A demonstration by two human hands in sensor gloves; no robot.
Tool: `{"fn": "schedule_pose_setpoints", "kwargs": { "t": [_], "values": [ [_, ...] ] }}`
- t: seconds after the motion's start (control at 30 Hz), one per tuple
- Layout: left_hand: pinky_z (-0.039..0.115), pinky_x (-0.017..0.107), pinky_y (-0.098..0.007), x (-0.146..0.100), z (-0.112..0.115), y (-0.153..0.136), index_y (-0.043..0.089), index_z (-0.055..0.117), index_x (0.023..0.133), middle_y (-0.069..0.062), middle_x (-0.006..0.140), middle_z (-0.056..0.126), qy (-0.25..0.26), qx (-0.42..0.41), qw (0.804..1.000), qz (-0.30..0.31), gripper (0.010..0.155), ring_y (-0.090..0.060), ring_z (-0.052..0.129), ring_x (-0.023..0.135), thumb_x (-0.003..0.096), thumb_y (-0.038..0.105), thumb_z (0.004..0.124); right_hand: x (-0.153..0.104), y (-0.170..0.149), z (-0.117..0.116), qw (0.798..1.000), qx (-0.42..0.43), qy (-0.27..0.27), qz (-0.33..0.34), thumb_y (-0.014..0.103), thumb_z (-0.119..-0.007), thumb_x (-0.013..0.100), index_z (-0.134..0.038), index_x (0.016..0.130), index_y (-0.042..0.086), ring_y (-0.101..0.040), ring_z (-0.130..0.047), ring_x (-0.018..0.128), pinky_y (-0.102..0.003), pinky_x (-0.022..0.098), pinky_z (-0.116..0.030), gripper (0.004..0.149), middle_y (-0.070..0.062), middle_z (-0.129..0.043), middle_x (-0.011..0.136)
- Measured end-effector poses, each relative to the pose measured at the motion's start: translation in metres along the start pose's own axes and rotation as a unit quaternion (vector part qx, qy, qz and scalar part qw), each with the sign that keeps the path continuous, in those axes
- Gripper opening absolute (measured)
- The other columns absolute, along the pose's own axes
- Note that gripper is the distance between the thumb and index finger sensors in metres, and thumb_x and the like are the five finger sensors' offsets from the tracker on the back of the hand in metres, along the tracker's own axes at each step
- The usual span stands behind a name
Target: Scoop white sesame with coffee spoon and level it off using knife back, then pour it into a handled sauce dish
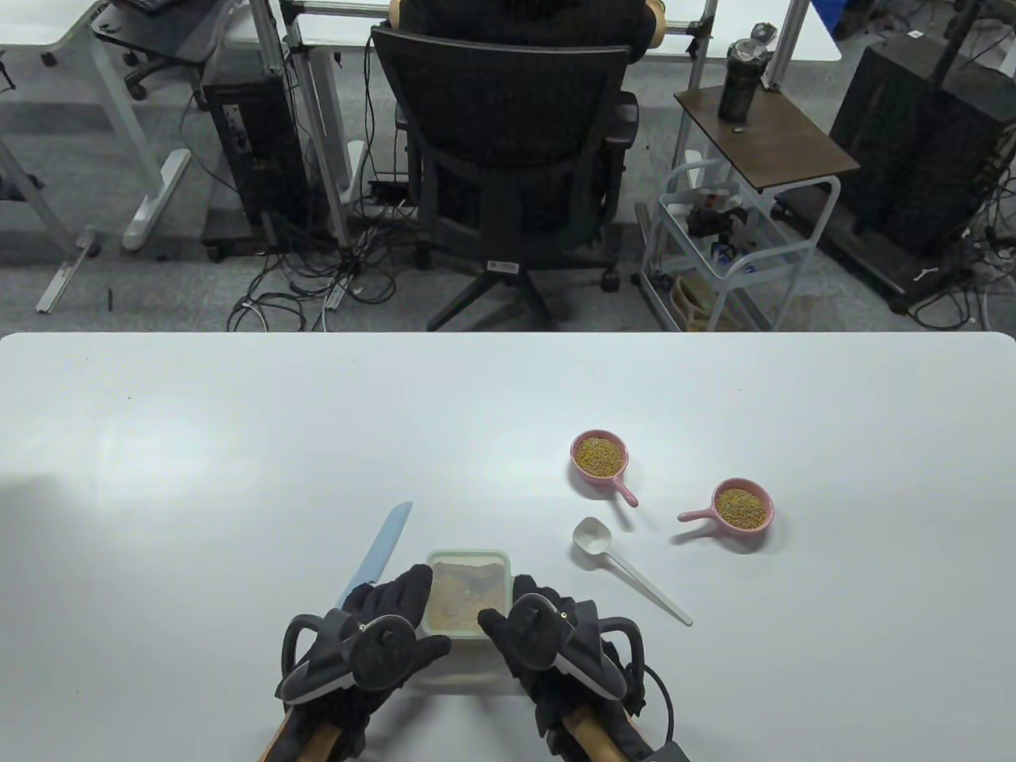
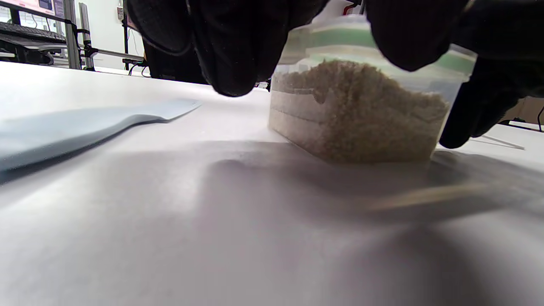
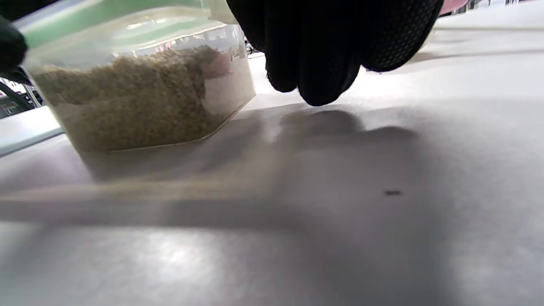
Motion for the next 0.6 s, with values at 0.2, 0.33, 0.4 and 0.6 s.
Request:
{"fn": "schedule_pose_setpoints", "kwargs": {
  "t": [0.2,0.33,0.4,0.6],
  "values": [
    [0.058,0.080,-0.062,0.000,0.000,0.000,0.006,0.041,0.119,-0.018,0.119,0.068,0.000,-0.007,1.000,0.001,0.086,-0.040,0.082,0.106,0.0568,0.058,0.071,0.002,-0.002,-0.001,0.999,0.046,0.008,-0.008,0.052,-0.054,0.061,-0.067,0.104,-0.005,-0.038,-0.093,0.073,-0.057,0.058,-0.074,0.073,-0.022,-0.087,0.092],
    [0.058,0.081,-0.062,0.000,0.000,-0.001,0.007,0.040,0.120,-0.018,0.120,0.067,-0.004,-0.006,1.000,0.000,0.088,-0.040,0.081,0.107,0.0564,0.061,0.069,0.002,-0.004,0.002,0.999,0.028,0.018,-0.009,0.056,-0.052,0.060,-0.068,0.105,-0.001,-0.039,-0.092,0.075,-0.058,0.059,-0.073,0.075,-0.021,-0.087,0.093],
    [0.056,0.081,-0.062,-0.001,0.000,-0.002,0.007,0.037,0.121,-0.018,0.121,0.064,-0.018,-0.013,1.000,0.002,0.092,-0.040,0.078,0.109,0.0557,0.065,0.065,0.002,-0.007,0.004,0.998,0.026,0.051,-0.006,0.057,-0.051,0.059,-0.067,0.106,0.001,-0.041,-0.090,0.077,-0.059,0.060,-0.071,0.075,-0.021,-0.086,0.096],
    [0.052,0.081,-0.064,-0.010,-0.017,-0.009,0.006,0.031,0.122,-0.020,0.124,0.056,0.052,-0.003,0.998,-0.033,0.096,-0.045,0.069,0.112,0.0540,0.070,0.055,-0.010,-0.015,0.032,0.999,0.020,0.034,0.006,0.055,-0.054,0.061,-0.075,0.105,0.011,-0.040,-0.090,0.079,-0.059,0.062,-0.070,0.065,-0.016,-0.088,0.096]
  ]
}}
Point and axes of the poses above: the tracker on the back of each hand, its own y axis roughly to the thumb side, its own x axis roughly from the wrist to the fingertips, z = x × y, the point moved 1 cm from there along x, roughly from the wrist to the fingertips
